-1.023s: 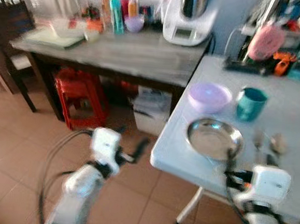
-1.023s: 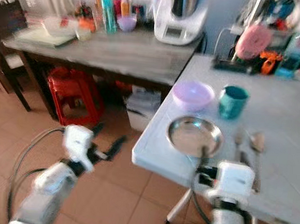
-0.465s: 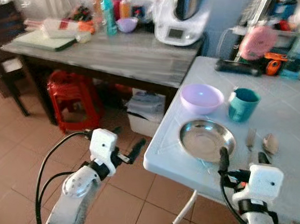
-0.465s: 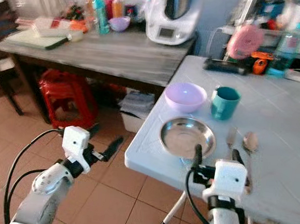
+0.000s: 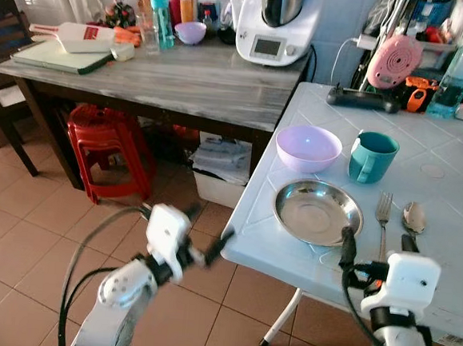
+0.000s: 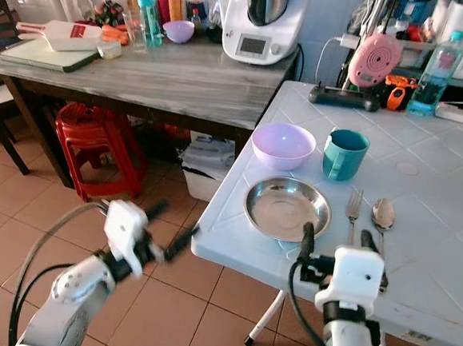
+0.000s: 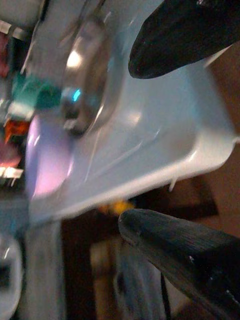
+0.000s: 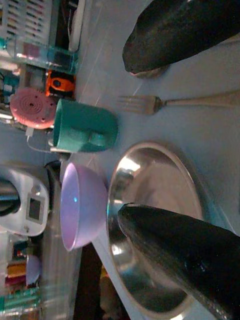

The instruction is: Setting the table

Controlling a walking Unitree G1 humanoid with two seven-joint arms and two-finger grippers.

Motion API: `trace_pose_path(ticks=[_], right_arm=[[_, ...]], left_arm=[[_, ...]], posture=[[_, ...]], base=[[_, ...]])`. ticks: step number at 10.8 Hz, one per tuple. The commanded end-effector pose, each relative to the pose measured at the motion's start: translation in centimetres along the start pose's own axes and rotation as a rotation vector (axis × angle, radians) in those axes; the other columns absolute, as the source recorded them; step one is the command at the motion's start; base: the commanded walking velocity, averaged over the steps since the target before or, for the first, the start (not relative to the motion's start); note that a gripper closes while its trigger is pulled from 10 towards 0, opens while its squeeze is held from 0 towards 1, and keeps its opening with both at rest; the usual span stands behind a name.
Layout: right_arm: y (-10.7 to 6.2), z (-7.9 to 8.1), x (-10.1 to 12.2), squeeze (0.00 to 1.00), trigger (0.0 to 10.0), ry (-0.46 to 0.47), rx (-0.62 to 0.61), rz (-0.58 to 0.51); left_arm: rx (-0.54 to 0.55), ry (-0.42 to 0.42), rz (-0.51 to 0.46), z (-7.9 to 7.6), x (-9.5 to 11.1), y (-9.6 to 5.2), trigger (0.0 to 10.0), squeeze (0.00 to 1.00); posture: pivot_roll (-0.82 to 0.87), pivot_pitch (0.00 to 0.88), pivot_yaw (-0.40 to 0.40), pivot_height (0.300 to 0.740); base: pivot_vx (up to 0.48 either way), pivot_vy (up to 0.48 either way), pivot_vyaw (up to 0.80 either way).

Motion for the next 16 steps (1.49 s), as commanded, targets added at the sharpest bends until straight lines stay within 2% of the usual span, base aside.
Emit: trace_pose_path(ticks=[1, 4, 5, 6, 10, 12, 14, 16], right_arm=[[0.3, -0.2, 0.0, 0.0, 10.0, 0.016, 0.0, 0.008], [1.8, -0.9, -0.2, 0.0, 10.0, 0.059, 0.029, 0.048], [2.4, -1.2, -0.2, 0.0, 10.0, 0.079, 0.049, 0.071], [2.8, -1.2, -0.6, 0.0, 10.0, 0.079, 0.07, 0.095], [4.3, -1.4, -0.5, 0.0, 10.0, 0.098, 0.119, 0.122], [4.9, -2.1, -0.5, 0.0, 10.0, 0.11, 0.097, 0.141], [5.1, -2.8, -1.1, 0.0, 10.0, 0.139, 0.054, 0.179], [5.9, -2.4, -1.5, 0.0, 10.0, 0.147, 0.08, 0.198]], left_arm=[[-0.047, -0.006, 0.011, -0.1, -0.1, -0.1, 10.0, 0.0], [-0.188, 0.038, 0.069, -0.6, -0.3, -0.9, 10.0, 0.0], [-0.202, 0.064, 0.056, -0.5, 0.0, -1.1, 10.0, 0.0], [-0.212, 0.046, 0.05, -0.7, 0.3, -1.5, 10.0, 0.0], [-0.215, 0.083, 0.027, -0.7, 1.3, -1.5, 10.0, 0.0], [-0.212, 0.093, 0.011, -0.7, 1.6, -1.3, 10.0, 0.0], [-0.208, 0.096, 0.011, -0.8, 1.6, -1.1, 10.0, 0.0], [-0.2, 0.084, 0.023, -0.8, 1.0, -1.1, 10.0, 0.0]], posture=[[0.0, 0.0, 0.061, 0.74], [0.0, 0.015, 0.066, 0.74], [0.0, 0.02, 0.07, 0.74], [0.01, 0.019, 0.071, 0.74], [0.01, 0.017, 0.078, 0.74], [0.01, 0.016, 0.077, 0.74], [0.01, 0.013, 0.074, 0.74], [0.02, 0.01, 0.075, 0.74]], base=[[0.0, 0.0, 0.0], [0.0, 0.0, 0.0], [0.0, 0.0, 0.0], [0.0, 0.0, 0.0], [0.0, 0.0, 0.0], [0.0, 0.0, 0.0], [0.0, 0.0, 0.0], [0.0, 0.0, 0.0]])
Point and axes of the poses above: a point about 5 cm out from each wrist's last joint towards the gripper, its own y axis pointing out of the wrist towards the gripper, its own x axis along the axis of the wrist's last joint, z = x × y, the point moved 2 cm from there along y, pointing out of the wrist towards the gripper, and after that the axes turned 1 degree about y, right-handed, at the moved point
